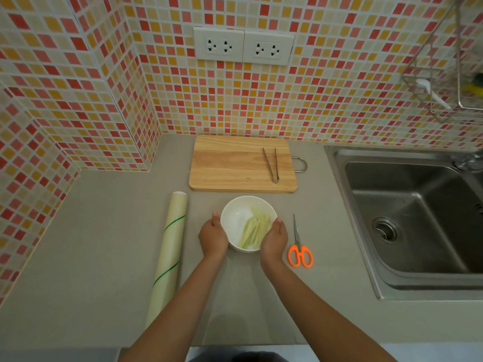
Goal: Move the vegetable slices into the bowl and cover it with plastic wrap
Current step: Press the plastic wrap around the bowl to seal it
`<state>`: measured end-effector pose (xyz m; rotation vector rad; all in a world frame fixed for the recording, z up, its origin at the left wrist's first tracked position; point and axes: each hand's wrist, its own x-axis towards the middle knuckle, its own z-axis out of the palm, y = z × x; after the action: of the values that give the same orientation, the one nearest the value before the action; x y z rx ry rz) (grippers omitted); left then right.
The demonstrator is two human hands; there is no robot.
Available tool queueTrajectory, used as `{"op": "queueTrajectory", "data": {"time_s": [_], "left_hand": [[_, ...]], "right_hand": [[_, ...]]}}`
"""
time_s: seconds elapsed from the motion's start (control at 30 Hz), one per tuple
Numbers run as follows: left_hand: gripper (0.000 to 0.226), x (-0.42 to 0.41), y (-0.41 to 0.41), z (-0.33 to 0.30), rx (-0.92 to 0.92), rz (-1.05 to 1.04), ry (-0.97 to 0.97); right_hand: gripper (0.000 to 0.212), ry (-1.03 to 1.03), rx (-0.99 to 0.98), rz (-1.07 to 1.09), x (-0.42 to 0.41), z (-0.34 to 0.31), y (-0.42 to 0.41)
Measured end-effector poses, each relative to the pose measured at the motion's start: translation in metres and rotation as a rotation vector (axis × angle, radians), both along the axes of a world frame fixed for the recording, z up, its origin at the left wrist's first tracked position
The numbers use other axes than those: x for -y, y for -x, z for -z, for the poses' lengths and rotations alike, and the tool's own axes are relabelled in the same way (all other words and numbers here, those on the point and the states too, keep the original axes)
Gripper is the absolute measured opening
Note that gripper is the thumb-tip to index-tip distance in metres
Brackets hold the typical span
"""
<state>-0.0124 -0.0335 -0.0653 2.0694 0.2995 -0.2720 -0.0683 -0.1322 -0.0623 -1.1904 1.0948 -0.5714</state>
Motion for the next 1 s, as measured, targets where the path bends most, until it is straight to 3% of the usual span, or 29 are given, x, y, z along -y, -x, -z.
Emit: {"op": "queueTrajectory", "data": {"time_s": [0.2,0.3,0.37,0.53,0.67,0.8,0.93,1.0], "left_hand": [[0.059,-0.006,-0.012,-0.003,-0.026,0.062,-0.061],[0.058,-0.008,-0.016,-0.006,0.011,0.079,-0.06],[0.059,-0.009,-0.015,-0.008,0.019,0.087,-0.05],[0.061,-0.01,-0.006,-0.004,-0.041,0.129,-0.082],[0.057,-0.01,-0.01,-0.004,-0.021,0.104,0.02],[0.06,-0.014,-0.014,-0.002,-0.11,-0.073,0.246],[0.067,-0.013,-0.017,-0.006,-0.205,0.016,0.205],[0.059,-0.013,-0.02,-0.006,-0.187,0.041,0.193]], "right_hand": [[0.038,0.046,-0.076,-0.086,0.009,-0.001,0.004],[0.048,0.224,-0.107,-0.115,0.02,-0.008,0.006],[0.044,0.317,-0.11,-0.141,0.029,-0.016,0.003],[0.034,0.281,-0.101,-0.394,0.033,-0.02,-0.008],[0.031,0.333,-0.143,-0.382,0.032,-0.014,-0.009],[0.031,0.316,-0.158,-0.36,0.032,-0.012,-0.01],[0.03,0.336,-0.153,-0.334,0.028,-0.011,-0.009],[0.031,0.34,-0.156,-0.327,0.027,-0.011,-0.008]]}}
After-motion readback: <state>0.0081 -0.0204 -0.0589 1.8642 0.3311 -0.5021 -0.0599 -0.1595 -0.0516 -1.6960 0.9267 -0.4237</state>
